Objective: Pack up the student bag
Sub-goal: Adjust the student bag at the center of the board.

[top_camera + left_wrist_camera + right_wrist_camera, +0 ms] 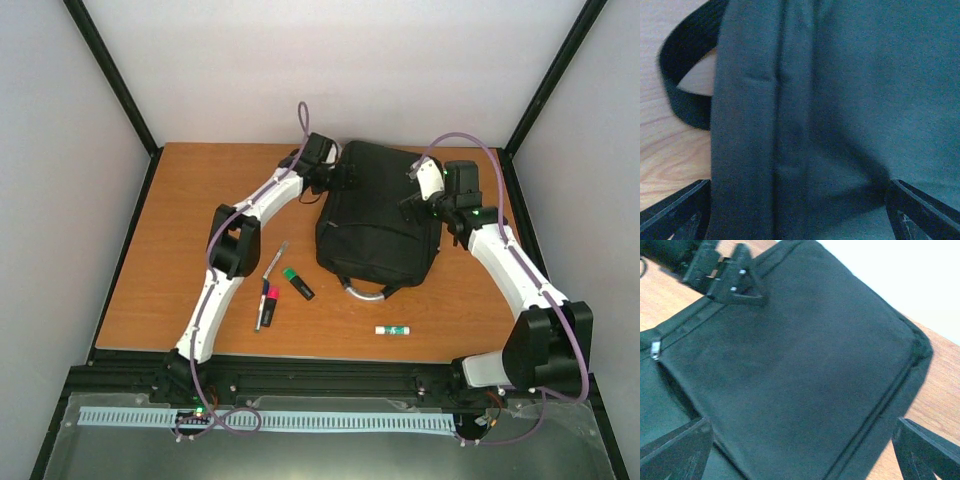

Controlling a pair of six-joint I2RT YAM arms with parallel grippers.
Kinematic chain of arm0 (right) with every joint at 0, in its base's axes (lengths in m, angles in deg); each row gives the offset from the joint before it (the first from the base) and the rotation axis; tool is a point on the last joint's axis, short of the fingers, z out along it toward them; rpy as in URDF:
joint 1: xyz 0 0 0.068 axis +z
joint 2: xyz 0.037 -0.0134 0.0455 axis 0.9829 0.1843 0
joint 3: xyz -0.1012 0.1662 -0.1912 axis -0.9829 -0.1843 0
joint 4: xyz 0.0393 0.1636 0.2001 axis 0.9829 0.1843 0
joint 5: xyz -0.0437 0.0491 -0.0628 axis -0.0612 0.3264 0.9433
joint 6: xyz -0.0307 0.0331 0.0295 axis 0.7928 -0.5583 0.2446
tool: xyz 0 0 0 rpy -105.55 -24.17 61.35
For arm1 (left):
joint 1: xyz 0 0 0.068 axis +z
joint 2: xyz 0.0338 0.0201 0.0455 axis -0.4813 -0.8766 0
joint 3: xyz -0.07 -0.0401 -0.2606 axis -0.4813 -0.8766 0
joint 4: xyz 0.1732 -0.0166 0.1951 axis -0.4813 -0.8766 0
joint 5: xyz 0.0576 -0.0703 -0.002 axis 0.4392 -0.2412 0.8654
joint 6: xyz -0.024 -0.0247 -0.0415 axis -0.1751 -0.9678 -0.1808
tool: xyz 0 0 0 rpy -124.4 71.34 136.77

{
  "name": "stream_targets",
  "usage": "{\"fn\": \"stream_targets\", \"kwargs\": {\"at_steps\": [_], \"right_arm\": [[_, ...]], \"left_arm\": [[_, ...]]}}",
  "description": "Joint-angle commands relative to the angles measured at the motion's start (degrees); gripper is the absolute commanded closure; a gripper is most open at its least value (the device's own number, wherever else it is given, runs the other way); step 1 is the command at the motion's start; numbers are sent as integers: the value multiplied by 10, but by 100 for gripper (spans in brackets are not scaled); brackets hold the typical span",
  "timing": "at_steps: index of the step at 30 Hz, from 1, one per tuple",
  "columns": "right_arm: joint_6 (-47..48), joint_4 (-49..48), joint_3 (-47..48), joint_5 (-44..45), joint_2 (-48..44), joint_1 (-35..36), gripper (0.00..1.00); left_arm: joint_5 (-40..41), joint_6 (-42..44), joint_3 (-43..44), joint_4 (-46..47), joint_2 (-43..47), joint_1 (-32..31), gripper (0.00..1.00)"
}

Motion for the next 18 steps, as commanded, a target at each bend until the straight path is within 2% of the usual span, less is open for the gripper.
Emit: {"fn": "stream_targets", "kwargs": {"at_steps": [1, 7, 11, 18], "right_arm": [[14, -38, -26, -82, -32, 1, 0], [11, -41, -30, -142, -58, 1, 0], [21, -40, -36, -177, -73, 1, 0], [71, 9, -24, -278, -81, 1, 0]], "left_arm": [[3, 80, 62, -42, 7, -70, 4], [125, 107, 20, -75, 86, -74, 2], [206, 100, -78, -88, 171, -71, 0], [262, 76, -297, -90, 319, -71, 1]]}}
